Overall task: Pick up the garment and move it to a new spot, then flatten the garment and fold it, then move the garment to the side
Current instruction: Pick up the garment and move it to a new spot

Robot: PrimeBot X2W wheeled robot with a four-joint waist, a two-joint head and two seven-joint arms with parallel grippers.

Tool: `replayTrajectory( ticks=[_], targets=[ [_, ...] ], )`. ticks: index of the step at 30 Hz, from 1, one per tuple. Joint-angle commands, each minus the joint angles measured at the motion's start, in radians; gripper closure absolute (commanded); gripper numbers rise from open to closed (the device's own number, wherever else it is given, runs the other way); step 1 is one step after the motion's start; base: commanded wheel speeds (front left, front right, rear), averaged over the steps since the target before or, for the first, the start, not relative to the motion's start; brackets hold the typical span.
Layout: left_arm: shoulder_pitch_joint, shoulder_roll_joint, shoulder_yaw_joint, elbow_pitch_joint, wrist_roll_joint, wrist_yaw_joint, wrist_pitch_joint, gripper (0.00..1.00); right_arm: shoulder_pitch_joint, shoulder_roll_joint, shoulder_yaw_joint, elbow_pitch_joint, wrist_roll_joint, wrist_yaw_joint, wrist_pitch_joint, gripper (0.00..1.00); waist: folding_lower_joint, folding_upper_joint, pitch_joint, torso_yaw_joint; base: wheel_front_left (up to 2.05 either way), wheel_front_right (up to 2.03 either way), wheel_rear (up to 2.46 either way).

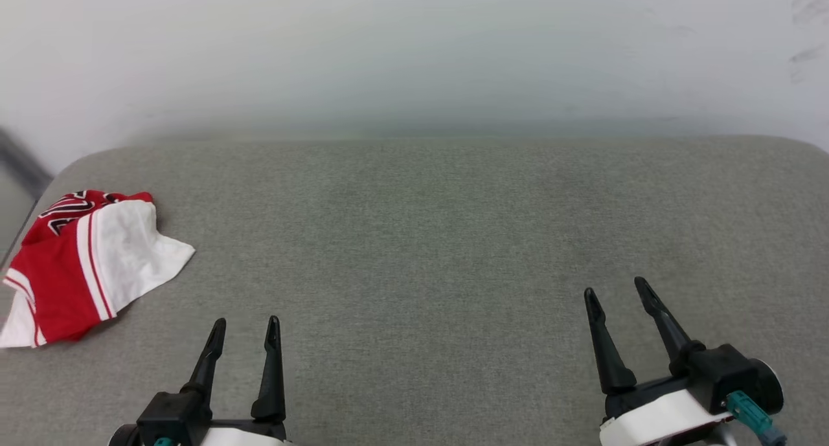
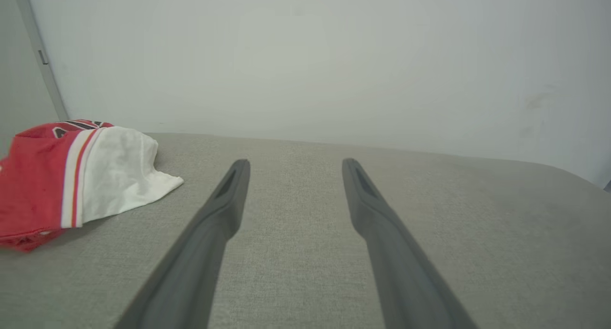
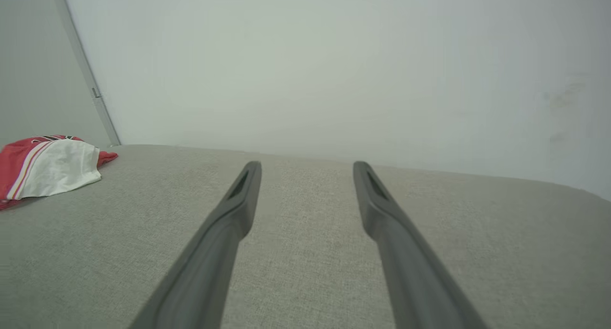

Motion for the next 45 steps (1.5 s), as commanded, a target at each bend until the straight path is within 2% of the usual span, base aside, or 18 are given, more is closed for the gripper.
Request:
replayTrajectory(
  ticks=[1, 8, 25, 35, 45],
  targets=[
    [0.01, -0.001, 0.001, -0.002, -0.004, 0.004, -0.003, 0.0, 0.013, 0.002, 0.002, -0.001, 0.004, 0.0, -0.002, 0.0, 0.0, 0.0, -0.004, 0.02, 0.0, 0.0, 0.0],
    [0.022, -0.001, 0.029, 0.0, 0.009, 0.002, -0.003, 0.0, 0.024, 0.002, 0.038, -0.005, 0.02, 0.0, -0.003, 0.0, 0.0, 0.0, -0.023, 0.135, 0.0, 0.0, 0.0],
    [0.051, -0.002, 0.078, -0.015, 0.032, -0.017, -0.003, 0.0, 0.034, 0.001, 0.094, 0.006, 0.05, 0.0, -0.002, 0.0, 0.0, 0.0, -0.051, 0.338, 0.0, 0.0, 0.0],
    [0.063, -0.001, 0.078, -0.02, 0.047, -0.031, -0.003, 0.0, 0.043, 0.001, 0.11, 0.011, 0.063, 0.0, -0.002, 0.0, 0.0, 0.0, -0.06, 0.397, 0.0, 0.0, 0.0],
    [0.068, -0.001, 0.082, -0.035, 0.058, -0.039, -0.003, 0.0, 0.045, 0.001, 0.114, -0.001, 0.084, 0.0, -0.002, 0.0, 0.0, 0.0, -0.065, 0.408, 0.0, 0.0, 0.0]
  ],
)
